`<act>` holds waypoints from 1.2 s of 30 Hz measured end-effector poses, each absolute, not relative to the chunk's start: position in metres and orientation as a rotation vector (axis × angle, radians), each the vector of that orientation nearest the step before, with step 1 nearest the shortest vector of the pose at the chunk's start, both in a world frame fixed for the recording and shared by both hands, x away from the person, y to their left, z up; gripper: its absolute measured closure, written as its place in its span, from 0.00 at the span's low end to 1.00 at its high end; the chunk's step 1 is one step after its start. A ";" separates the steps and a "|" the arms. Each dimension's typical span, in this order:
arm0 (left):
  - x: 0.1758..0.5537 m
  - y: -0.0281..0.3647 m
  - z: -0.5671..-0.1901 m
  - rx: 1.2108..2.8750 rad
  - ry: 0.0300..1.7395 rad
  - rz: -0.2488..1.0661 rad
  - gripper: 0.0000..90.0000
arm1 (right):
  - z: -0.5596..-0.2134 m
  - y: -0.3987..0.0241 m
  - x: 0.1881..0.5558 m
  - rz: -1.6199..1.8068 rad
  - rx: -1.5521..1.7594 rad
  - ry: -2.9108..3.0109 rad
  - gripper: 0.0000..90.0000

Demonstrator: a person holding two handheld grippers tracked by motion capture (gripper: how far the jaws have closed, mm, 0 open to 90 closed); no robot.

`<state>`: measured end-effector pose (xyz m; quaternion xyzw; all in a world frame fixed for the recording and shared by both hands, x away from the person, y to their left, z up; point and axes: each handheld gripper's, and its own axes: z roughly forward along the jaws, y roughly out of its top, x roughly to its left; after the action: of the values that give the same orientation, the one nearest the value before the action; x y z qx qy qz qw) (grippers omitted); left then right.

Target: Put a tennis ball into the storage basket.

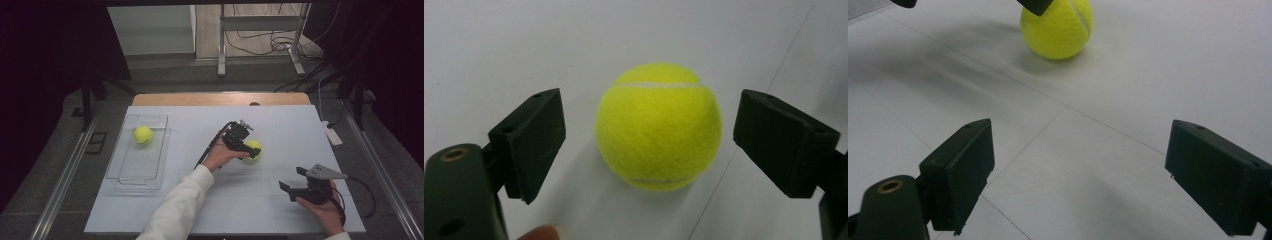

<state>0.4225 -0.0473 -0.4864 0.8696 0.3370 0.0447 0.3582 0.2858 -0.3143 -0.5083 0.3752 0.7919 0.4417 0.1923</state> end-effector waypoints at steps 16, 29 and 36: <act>0.427 -0.057 -0.496 2.269 0.871 0.097 0.16 | -0.508 -0.315 0.285 1.233 1.051 2.225 0.14; 0.426 -0.066 -0.504 2.306 0.881 0.081 0.29 | -0.509 -0.315 0.286 1.223 1.050 2.226 0.14; 0.424 -0.065 -0.502 2.314 0.873 0.101 0.30 | -0.509 -0.316 0.285 1.227 1.050 2.223 0.14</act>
<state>0.4238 -0.0654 -0.5023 0.8834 0.3334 0.0386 0.3270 0.2855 -0.3156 -0.5087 0.3749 0.7934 0.4378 0.1957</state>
